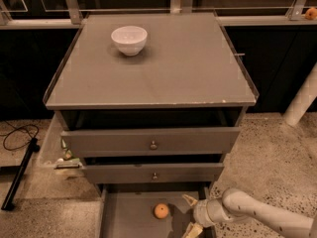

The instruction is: Pick orange can from bottom drawer and place on counter

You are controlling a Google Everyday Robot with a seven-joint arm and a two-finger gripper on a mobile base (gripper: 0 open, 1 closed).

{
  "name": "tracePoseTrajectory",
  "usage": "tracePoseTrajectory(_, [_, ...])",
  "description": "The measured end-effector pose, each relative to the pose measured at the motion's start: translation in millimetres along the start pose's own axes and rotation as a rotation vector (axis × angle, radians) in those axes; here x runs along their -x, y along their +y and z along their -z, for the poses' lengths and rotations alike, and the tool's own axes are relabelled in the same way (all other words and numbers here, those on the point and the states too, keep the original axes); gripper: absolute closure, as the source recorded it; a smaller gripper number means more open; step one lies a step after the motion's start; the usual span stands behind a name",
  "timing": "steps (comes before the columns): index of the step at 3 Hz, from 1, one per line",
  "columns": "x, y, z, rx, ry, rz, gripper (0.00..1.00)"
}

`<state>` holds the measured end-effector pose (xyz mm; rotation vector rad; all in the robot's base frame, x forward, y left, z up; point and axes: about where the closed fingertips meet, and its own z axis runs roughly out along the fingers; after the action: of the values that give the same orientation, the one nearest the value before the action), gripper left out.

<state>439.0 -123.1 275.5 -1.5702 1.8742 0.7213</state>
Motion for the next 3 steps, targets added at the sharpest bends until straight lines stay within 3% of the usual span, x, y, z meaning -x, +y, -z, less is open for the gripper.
tracePoseTrajectory(1, [-11, -9, -25, 0.006, -0.034, -0.004, 0.00])
tracePoseTrajectory(2, [-23, -32, -58, -0.014, -0.060, 0.022, 0.00])
tracePoseTrajectory(3, [-23, -32, -58, -0.014, -0.060, 0.022, 0.00])
